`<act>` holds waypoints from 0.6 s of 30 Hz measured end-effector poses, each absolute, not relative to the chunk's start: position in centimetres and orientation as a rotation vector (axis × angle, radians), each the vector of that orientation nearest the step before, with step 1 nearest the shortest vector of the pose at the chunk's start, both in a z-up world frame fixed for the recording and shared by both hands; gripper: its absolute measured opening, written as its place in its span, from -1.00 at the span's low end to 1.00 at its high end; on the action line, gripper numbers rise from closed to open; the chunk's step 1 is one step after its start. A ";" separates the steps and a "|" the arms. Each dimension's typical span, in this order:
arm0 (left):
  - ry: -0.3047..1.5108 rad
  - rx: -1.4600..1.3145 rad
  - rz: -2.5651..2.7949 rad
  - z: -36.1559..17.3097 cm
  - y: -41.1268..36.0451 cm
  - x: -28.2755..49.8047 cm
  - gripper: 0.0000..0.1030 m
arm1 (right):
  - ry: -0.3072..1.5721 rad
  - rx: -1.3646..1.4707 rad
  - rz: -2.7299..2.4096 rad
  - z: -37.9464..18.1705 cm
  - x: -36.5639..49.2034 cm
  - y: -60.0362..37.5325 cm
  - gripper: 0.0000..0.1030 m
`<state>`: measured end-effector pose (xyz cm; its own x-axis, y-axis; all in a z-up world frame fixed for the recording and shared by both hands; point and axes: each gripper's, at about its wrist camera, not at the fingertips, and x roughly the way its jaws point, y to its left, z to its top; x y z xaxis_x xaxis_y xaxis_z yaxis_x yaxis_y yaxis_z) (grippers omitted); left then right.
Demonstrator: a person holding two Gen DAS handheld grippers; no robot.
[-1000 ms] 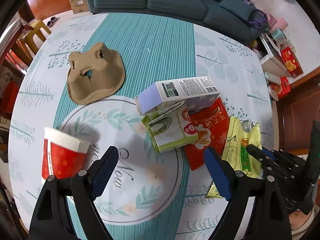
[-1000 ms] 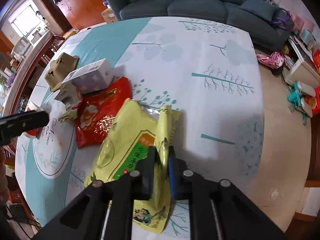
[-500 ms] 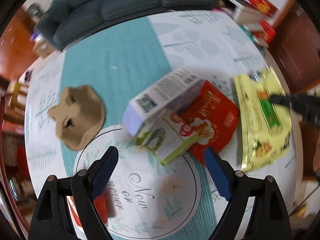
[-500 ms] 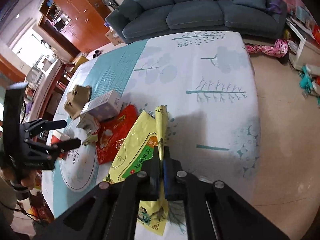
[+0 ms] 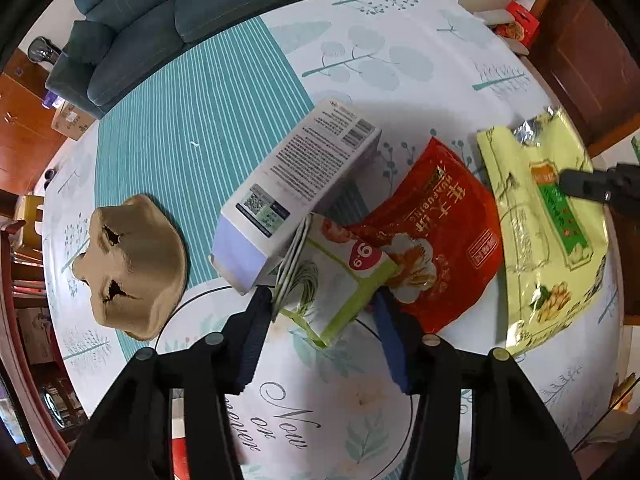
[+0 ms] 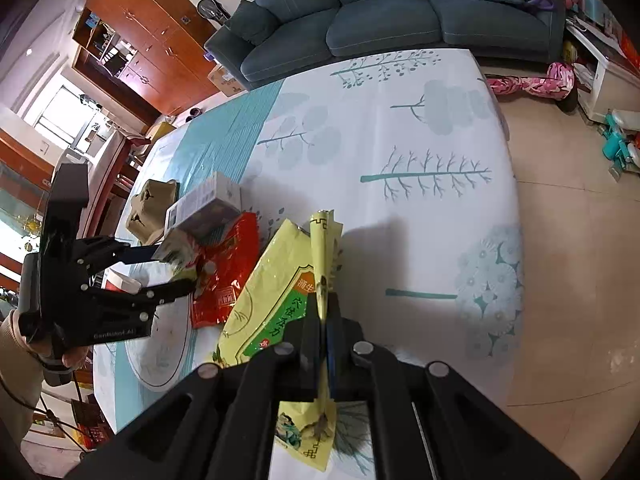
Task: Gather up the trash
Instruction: 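Grasp the yellow-green snack bag with right tool while left tool grasps the green-white packet, then lift both held bags off the table and carry them toward the bin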
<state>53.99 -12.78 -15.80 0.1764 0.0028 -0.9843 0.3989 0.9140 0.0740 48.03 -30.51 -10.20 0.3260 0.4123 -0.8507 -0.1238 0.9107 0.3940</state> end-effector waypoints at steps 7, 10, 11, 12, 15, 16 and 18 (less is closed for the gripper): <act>1.373 0.245 -0.286 -14.7 -11.2 54.1 -0.83 | 1.181 0.297 0.367 -9.9 47.4 -30.5 -0.96; 1.371 0.192 -0.266 -14.3 -10.2 53.9 -0.86 | 1.168 0.302 0.375 -9.5 46.9 -30.4 -0.97; 1.365 0.168 -0.259 -14.0 -9.9 53.7 -0.86 | 1.164 0.304 0.377 -9.4 46.8 -30.3 -0.96; 1.358 0.146 -0.254 -13.8 -9.5 53.6 -0.87 | 1.159 0.306 0.379 -9.2 46.6 -30.3 -0.96; 1.332 0.080 -0.240 -12.6 -8.1 52.2 -0.87 | 1.142 0.314 0.383 -8.6 46.1 -30.2 -0.97; 1.323 0.060 -0.235 -12.1 -7.8 51.8 -0.88 | 1.135 0.316 0.384 -8.3 45.8 -30.2 -0.97; 1.309 0.021 -0.225 -11.2 -7.3 50.8 -0.88 | 1.126 0.321 0.386 -7.8 45.3 -30.2 -0.96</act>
